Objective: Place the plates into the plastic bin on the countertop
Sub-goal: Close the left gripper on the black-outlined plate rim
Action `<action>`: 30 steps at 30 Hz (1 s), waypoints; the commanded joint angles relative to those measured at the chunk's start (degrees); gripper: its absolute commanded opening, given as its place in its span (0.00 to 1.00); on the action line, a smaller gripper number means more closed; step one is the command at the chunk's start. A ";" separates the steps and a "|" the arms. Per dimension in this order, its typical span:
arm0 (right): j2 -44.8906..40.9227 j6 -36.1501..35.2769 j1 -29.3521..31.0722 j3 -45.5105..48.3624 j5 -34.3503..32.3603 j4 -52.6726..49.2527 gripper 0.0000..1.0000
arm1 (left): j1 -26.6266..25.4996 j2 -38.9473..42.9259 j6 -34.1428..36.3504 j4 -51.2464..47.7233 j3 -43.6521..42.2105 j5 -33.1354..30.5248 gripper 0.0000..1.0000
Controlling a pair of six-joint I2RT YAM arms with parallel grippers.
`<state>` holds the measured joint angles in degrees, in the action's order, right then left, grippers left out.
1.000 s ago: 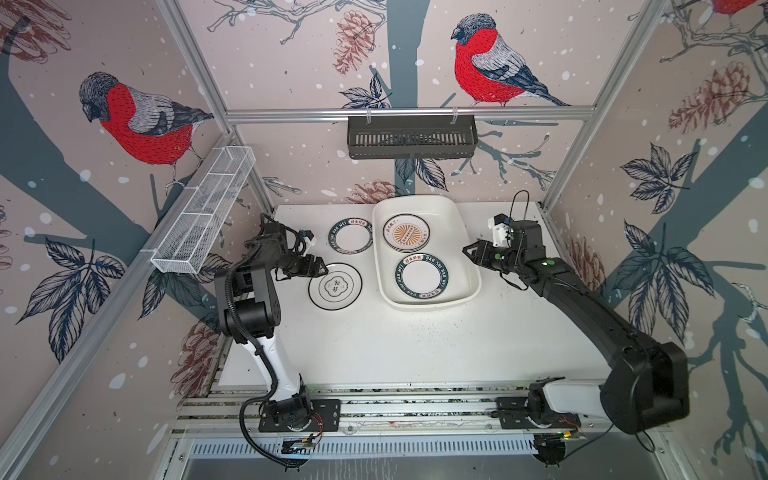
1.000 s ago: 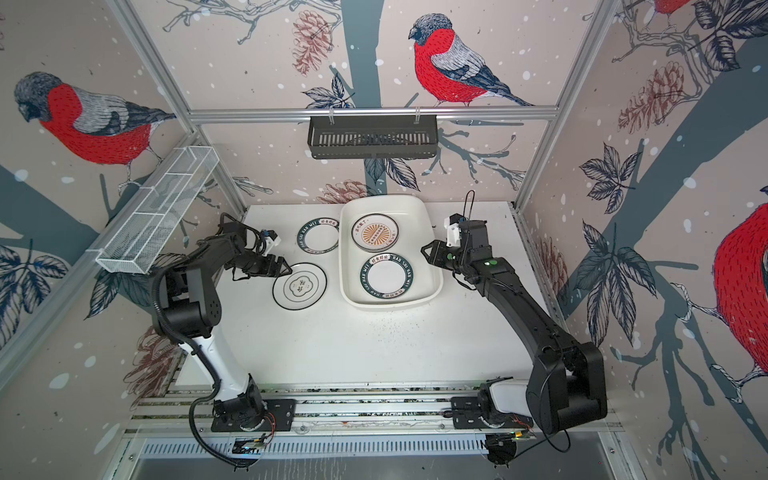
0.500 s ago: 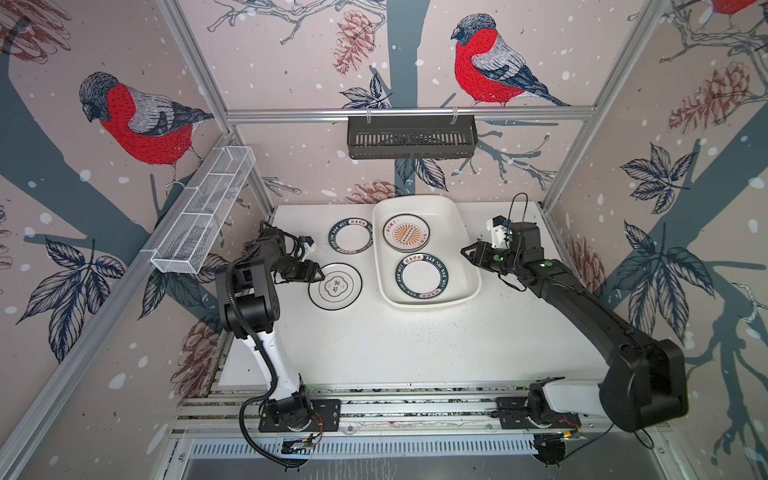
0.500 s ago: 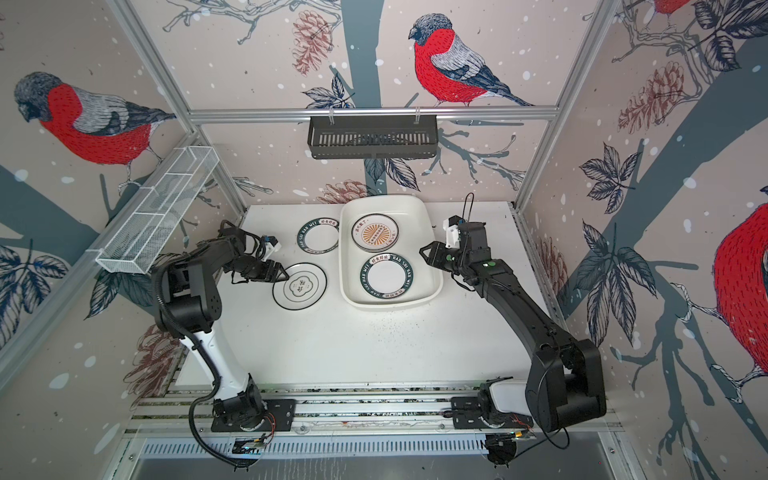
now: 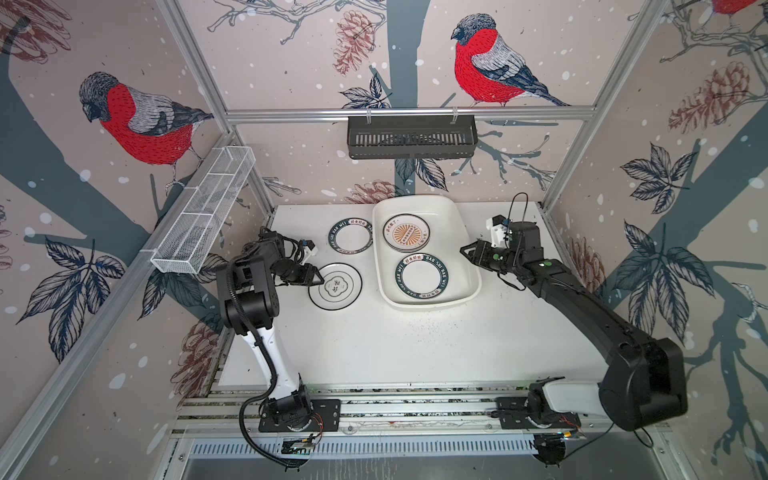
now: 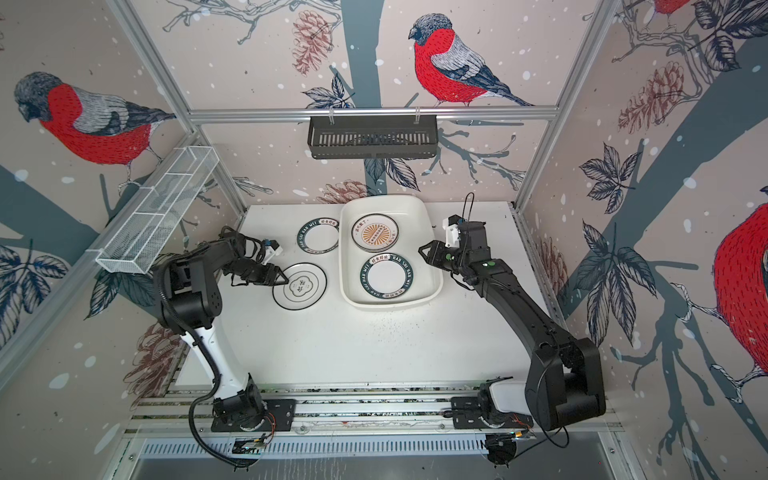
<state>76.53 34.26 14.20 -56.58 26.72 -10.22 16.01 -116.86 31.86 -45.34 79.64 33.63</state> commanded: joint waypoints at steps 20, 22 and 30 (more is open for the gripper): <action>0.11 0.90 0.04 0.22 1.04 2.00 0.40 | 1.25 -4.25 4.56 -5.63 1.57 5.11 0.39; 0.10 1.11 0.04 0.37 1.16 2.25 0.40 | 1.24 -4.64 4.66 -5.55 1.61 5.16 0.36; 0.25 1.51 -0.01 0.76 1.58 2.88 0.40 | 1.32 -6.10 5.40 -6.51 2.71 6.74 0.27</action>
<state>76.71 34.96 14.20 -56.01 27.42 -9.37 17.19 -122.26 35.38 -49.76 82.28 42.33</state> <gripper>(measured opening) 0.394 0.281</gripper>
